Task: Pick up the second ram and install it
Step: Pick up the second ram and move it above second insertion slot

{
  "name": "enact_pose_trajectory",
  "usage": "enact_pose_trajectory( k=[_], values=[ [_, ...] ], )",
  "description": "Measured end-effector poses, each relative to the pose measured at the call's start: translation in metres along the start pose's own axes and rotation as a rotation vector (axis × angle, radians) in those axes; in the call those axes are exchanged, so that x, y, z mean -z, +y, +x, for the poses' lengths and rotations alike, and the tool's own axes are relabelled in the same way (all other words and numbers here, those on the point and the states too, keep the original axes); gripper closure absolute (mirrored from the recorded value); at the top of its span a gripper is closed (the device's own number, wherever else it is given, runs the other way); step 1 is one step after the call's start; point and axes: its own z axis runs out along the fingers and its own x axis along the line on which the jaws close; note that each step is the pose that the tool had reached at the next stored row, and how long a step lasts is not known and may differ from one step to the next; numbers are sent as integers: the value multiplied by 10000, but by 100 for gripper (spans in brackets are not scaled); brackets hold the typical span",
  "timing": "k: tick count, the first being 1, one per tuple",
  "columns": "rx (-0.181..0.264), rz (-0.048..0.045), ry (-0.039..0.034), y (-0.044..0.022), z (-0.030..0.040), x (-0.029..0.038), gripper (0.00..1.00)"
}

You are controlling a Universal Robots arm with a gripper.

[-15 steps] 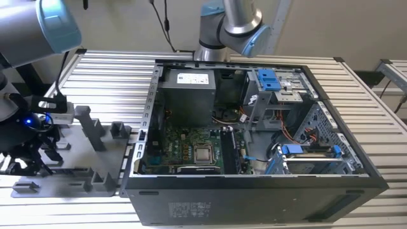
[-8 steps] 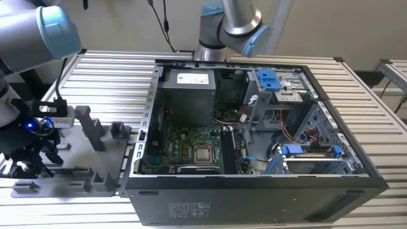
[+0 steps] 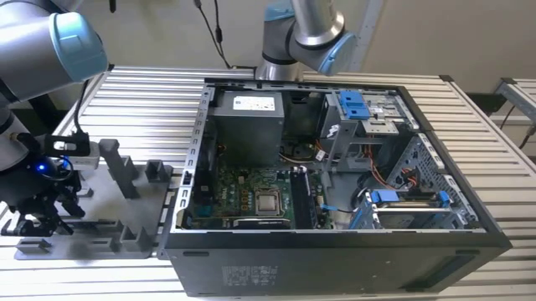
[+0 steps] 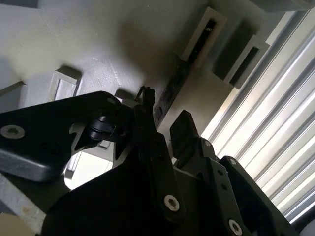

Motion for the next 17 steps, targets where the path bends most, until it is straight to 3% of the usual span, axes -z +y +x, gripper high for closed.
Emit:
enact_pose_trajectory(
  k=[14,17],
  values=[
    [1,20,-3,1,-2,-16,60],
    [1,22,-4,1,-2,-16,79]
  ],
)
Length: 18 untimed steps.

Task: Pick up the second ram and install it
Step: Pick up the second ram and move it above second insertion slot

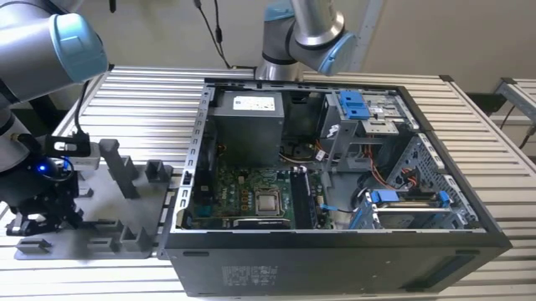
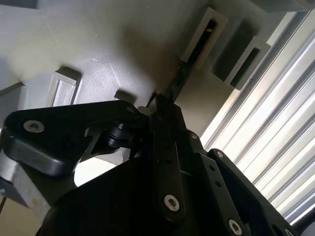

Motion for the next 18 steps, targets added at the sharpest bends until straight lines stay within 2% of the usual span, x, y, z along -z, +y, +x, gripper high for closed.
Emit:
enact_pose_trajectory(
  k=[2,3,5,18],
  values=[
    [0,0,0,0,0,0,79],
    [0,1,0,0,0,0,85],
    [0,2,0,0,0,0,86],
    [0,13,-2,0,0,5,86]
  ],
)
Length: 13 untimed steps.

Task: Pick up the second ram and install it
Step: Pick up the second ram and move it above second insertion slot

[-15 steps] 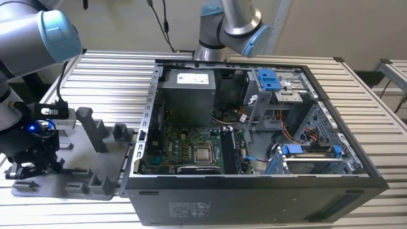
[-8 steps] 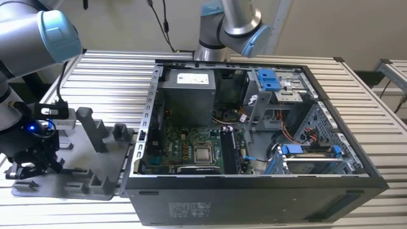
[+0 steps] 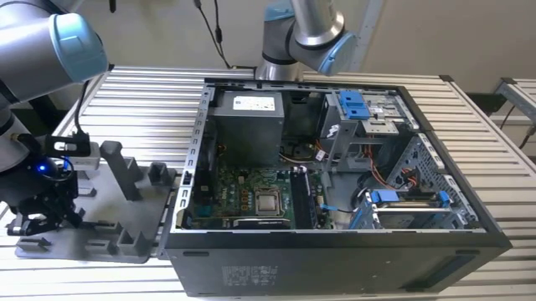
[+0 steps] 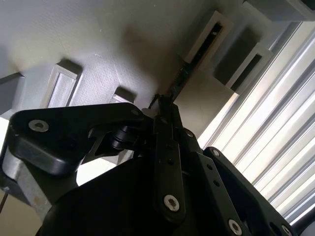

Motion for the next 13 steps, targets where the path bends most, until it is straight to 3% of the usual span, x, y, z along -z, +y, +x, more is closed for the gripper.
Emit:
enact_pose_trajectory(
  k=[13],
  values=[
    [0,-2,1,-7,-2,147,86]
  ],
)
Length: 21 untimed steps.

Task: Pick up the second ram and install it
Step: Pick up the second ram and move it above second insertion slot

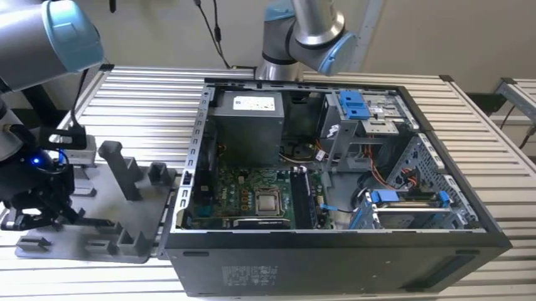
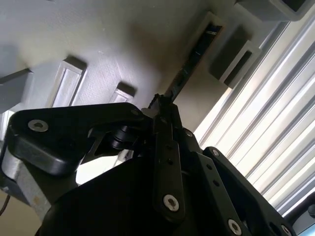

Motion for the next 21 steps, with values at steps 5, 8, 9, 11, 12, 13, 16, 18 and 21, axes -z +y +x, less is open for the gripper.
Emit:
enact_pose_trajectory(
  k=[5,8,9,11,12,13,16,18,21],
  values=[
    [0,0,0,-2,0,46,86],
    [1,0,0,-3,0,68,86],
    [0,1,0,-3,-1,76,86],
    [0,0,0,-4,-1,92,86],
    [0,0,0,-4,-1,101,86],
    [0,1,-1,-4,-1,108,86],
    [0,0,0,-5,-1,133,86],
    [0,0,0,-5,-1,148,86],
    [0,0,0,-6,-1,171,86]
  ],
)
